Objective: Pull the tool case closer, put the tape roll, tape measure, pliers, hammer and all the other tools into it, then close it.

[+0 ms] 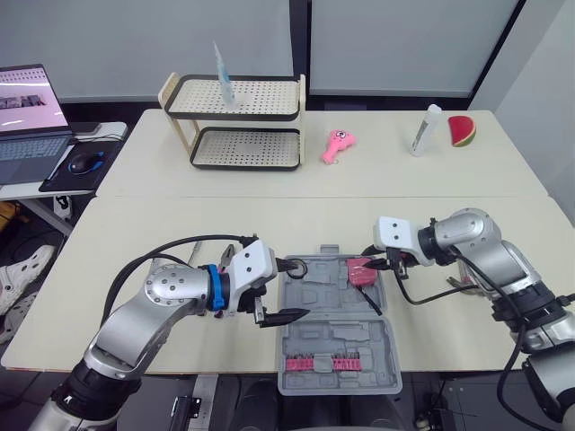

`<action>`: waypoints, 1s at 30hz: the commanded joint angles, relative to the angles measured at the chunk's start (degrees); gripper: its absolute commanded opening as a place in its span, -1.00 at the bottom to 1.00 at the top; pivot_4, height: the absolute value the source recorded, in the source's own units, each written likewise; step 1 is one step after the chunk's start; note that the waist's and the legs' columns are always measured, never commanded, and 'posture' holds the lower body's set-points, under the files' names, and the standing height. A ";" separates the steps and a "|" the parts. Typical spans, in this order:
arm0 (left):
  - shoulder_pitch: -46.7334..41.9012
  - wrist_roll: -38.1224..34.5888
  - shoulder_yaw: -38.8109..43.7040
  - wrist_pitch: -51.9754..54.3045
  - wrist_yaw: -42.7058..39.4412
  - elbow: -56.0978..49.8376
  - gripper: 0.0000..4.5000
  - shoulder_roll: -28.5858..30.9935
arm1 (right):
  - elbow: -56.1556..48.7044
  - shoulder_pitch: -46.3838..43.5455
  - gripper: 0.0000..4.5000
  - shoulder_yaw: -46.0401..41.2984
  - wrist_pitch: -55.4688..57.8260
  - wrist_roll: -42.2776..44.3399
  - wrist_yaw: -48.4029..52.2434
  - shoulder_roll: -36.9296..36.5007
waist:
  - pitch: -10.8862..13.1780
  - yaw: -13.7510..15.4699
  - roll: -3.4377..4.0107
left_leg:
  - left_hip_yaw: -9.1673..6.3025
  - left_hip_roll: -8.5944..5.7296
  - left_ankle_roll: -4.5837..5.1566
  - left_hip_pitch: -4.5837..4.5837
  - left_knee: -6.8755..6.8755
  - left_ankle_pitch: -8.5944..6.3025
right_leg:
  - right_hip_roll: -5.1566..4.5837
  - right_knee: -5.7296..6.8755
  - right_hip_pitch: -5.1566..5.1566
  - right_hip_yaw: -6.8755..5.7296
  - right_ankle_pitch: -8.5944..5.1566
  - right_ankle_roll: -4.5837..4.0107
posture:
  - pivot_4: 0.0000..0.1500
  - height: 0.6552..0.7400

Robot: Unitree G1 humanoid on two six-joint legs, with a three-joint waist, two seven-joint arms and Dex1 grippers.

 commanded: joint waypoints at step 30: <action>-0.84 -0.60 1.94 -1.74 -1.70 0.08 1.00 1.00 | 7.12 1.64 -0.54 3.60 1.73 -4.37 -5.53 4.20 | -0.22 -0.01 -0.21 | -0.06 0.02 0.02 0.42 -0.01 -0.01 | 0.03 -0.01 0.41 -0.02 0.00 0.00 | 1.00 0.74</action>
